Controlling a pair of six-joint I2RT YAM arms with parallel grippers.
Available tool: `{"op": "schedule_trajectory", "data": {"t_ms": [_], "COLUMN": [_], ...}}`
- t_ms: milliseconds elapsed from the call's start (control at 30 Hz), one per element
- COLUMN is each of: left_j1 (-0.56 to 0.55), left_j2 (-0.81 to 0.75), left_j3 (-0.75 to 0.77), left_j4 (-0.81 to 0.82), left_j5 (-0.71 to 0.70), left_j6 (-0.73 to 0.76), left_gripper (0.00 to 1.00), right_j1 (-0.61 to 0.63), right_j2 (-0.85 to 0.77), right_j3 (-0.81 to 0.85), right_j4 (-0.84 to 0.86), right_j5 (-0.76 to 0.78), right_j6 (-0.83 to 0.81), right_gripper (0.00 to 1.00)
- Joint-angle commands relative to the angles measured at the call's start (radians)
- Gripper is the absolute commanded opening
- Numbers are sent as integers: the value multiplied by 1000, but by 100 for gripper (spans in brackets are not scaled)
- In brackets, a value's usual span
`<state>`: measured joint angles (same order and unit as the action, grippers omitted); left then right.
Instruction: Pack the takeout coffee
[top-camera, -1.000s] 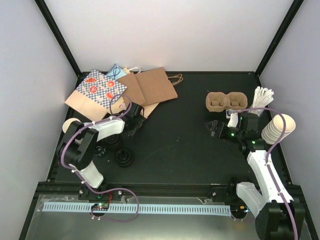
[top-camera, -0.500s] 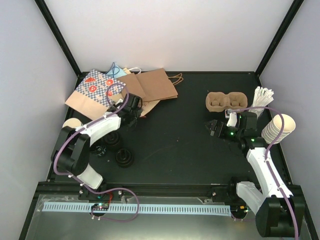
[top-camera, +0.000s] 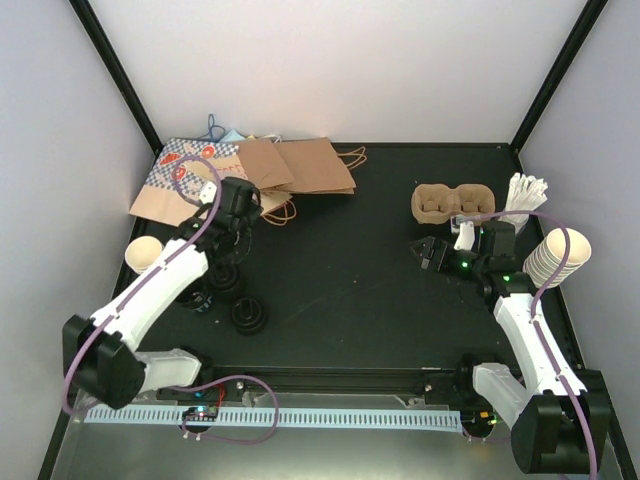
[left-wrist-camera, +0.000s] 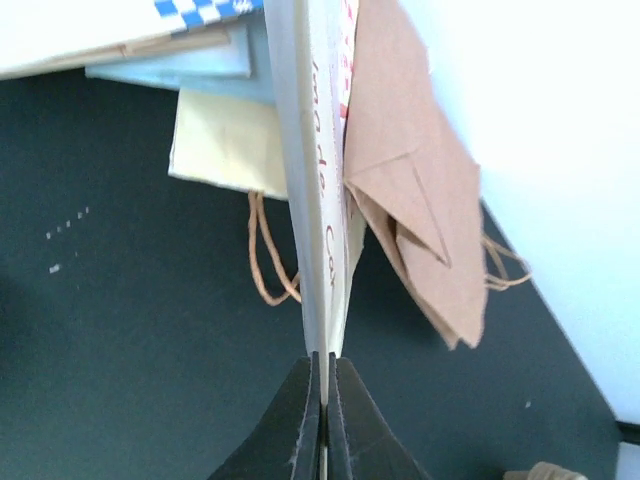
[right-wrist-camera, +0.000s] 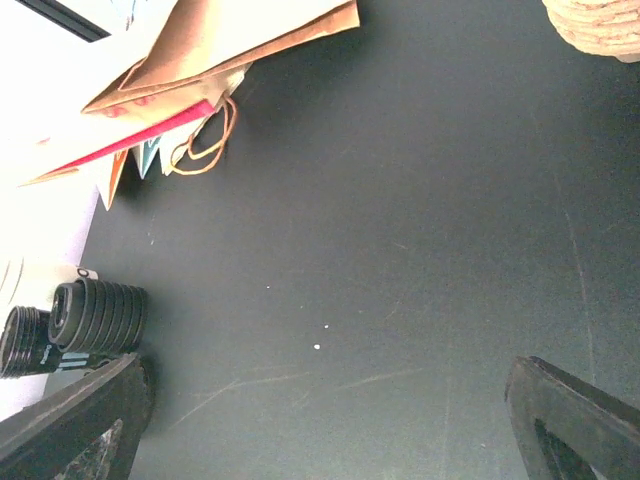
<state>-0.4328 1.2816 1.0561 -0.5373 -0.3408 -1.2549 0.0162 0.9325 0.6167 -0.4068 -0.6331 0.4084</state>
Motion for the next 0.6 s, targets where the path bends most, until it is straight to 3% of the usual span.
{"op": "schedule_trajectory", "data": {"t_ms": [0,567], "left_j1": [5,5], "left_j2": [-117,-374], "left_j3": [54,191], "left_j4": [-48,-102], "left_j5": [-120,-205], "left_j6": [65,264], "left_gripper": [2,2], "right_j1": [3,3], "right_j2": [-6,-7], "right_j3": [31,31], "right_j4": [13,17], "right_j5": [-22,-41], "right_j6": [15,44], "right_gripper": [100,100]}}
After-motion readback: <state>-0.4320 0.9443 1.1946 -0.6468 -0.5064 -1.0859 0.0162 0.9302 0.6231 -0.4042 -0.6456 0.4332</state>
